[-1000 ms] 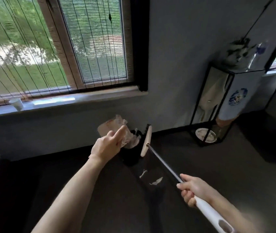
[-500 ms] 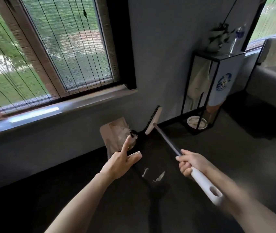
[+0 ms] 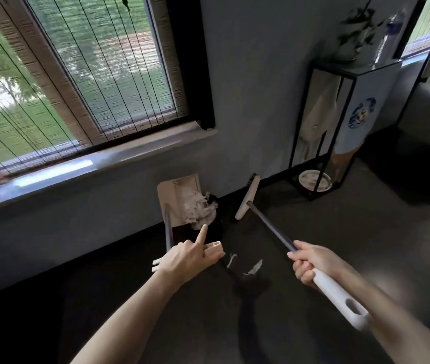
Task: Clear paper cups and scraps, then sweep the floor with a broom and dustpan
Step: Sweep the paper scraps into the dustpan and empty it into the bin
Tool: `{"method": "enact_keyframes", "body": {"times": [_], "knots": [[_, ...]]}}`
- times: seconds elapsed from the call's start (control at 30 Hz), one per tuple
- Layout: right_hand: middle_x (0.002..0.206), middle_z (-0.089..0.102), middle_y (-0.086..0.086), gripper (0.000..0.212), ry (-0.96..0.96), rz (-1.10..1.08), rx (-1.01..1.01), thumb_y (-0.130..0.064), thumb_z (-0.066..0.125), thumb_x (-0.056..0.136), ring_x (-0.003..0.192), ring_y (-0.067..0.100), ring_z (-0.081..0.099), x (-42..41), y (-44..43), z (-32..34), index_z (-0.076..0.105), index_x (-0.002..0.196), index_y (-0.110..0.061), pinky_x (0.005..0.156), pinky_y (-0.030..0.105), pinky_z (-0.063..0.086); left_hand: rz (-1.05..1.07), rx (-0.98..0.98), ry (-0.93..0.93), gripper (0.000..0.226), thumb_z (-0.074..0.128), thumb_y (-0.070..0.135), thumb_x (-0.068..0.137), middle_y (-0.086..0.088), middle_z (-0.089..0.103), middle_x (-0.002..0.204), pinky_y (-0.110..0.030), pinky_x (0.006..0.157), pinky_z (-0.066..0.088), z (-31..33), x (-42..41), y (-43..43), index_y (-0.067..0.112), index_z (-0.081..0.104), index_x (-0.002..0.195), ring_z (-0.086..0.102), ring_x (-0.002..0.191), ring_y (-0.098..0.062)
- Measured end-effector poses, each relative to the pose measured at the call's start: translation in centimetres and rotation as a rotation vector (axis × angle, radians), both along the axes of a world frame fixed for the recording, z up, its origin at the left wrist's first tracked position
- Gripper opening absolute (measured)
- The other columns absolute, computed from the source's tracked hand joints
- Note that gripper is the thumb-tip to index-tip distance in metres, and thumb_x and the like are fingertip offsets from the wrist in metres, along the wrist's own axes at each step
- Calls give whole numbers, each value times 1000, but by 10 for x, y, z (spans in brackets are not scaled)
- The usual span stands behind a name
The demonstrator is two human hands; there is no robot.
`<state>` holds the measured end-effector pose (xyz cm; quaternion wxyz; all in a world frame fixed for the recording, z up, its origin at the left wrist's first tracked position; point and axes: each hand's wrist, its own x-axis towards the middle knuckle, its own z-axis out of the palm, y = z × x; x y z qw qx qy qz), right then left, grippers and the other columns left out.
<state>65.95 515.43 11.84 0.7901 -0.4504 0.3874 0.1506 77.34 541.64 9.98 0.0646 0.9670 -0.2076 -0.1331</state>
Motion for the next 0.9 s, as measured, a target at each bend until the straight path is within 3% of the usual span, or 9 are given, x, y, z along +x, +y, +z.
{"method": "enact_keyframes", "body": {"times": [0.2, 0.3, 0.6, 0.9], "knots": [[45, 39, 2, 62, 41, 6, 14, 4, 43, 97, 28, 4, 34, -5, 2, -5, 26, 149, -24, 27, 11, 27, -191, 156, -151, 87, 29, 79, 84, -6, 70, 105, -36, 69, 47, -11, 7, -5, 29, 8, 153, 67, 95, -27], [47, 39, 2, 62, 48, 10, 9, 5, 43, 97, 28, 4, 35, -7, 2, -6, 26, 150, -25, 27, 11, 27, -282, 246, -176, 91, 21, 82, 81, -6, 70, 102, -37, 66, 49, -16, 5, -5, 29, 6, 153, 68, 91, -28], [46, 41, 2, 63, 31, 27, -10, 4, 43, 97, 29, 4, 35, -12, -5, -9, 25, 150, -25, 28, 12, 28, -498, 434, -200, 91, 17, 82, 82, -8, 70, 103, -34, 57, 38, -18, -7, -14, 27, 3, 153, 68, 91, -32], [51, 40, 2, 64, 18, 24, -30, 5, 42, 98, 28, 4, 34, -13, -10, -8, 24, 151, -25, 28, 12, 28, -524, 434, -244, 95, 13, 85, 77, -7, 70, 105, -34, 59, 37, -6, 6, -16, 29, 0, 152, 67, 93, -32]]}}
